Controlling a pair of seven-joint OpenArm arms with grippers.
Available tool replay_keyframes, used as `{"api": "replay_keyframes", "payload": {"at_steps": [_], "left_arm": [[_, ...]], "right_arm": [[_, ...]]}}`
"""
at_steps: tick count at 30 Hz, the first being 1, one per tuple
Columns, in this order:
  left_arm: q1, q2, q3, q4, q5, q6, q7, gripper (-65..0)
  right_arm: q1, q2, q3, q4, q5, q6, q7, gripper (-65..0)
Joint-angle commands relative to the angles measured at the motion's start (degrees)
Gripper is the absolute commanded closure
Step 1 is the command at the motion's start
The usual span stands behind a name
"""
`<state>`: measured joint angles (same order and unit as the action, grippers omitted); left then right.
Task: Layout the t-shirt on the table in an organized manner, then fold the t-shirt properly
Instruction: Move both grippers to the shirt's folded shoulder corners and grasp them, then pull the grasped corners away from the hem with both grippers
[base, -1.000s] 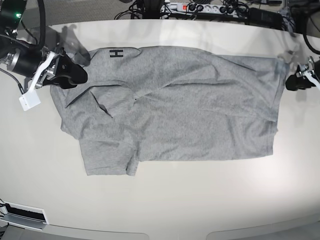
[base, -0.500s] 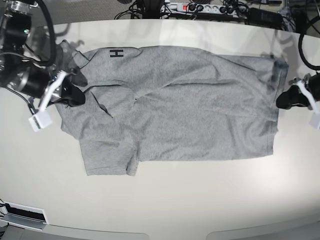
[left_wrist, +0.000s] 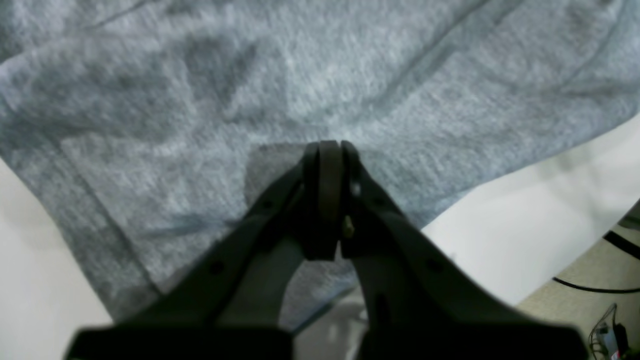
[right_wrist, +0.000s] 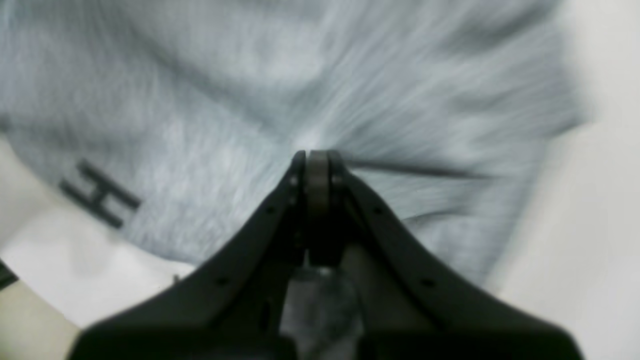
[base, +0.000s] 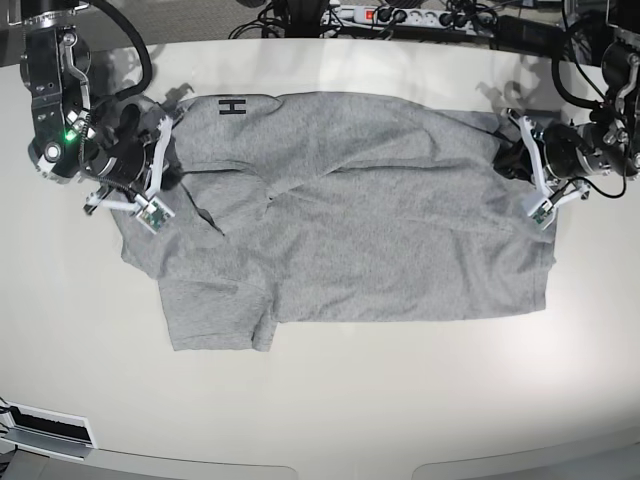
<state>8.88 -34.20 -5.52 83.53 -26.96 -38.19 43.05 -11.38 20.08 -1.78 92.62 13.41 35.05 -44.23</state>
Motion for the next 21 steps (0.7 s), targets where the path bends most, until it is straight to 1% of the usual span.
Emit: {"api": "replay_keyframes", "payload": {"at_steps": [1,3,7,9,12,13,15,17,21], "left_arm": [[-0.5,-1.0,-0.2,0.7,-0.2,0.2,-1.2,0.0],[-0.5,-1.1,-0.2,0.6,1.0,0.1,-1.1,0.0],[-0.5,-1.2,-0.2,-0.3,2.4,0.1,-1.6,0.0],[-0.5,-1.4,-0.2,-0.6,3.0,0.1,-2.4,0.0],[-0.5,-1.4,-0.2,-0.6,3.6,0.1,-2.8,0.0],[-0.3,-1.4,-0.2,-0.6,3.6,0.1,-2.8,0.0],[0.3,-1.4,-0.2,-0.6,3.6,-0.2,-2.8,0.0],[1.5,-1.4,-0.2,-0.6,3.6,-1.5,-2.7,0.0],[5.4,-1.4,-0.2,-0.6,3.6,-1.7,-2.8,0.0]], "right_arm": [[0.9,0.7,0.3,-1.6,-0.1,0.0,1.6,0.0],[1.7,0.7,0.3,-5.9,-1.8,-0.2,2.6,0.0],[2.4,0.9,0.3,-10.1,-6.0,-1.0,2.0,0.0],[2.4,1.4,0.3,-10.2,-6.2,-1.0,1.0,0.0],[2.5,2.4,0.3,-10.2,-6.2,-1.0,0.9,0.0],[2.5,2.6,0.3,-10.1,-5.6,-0.9,0.8,0.0],[2.4,2.8,0.3,-10.1,-2.9,0.0,-1.2,0.0],[2.3,2.8,0.3,-10.1,-0.4,1.1,-3.7,0.0],[1.0,2.8,0.3,-10.1,3.2,1.2,-6.6,0.0]]}}
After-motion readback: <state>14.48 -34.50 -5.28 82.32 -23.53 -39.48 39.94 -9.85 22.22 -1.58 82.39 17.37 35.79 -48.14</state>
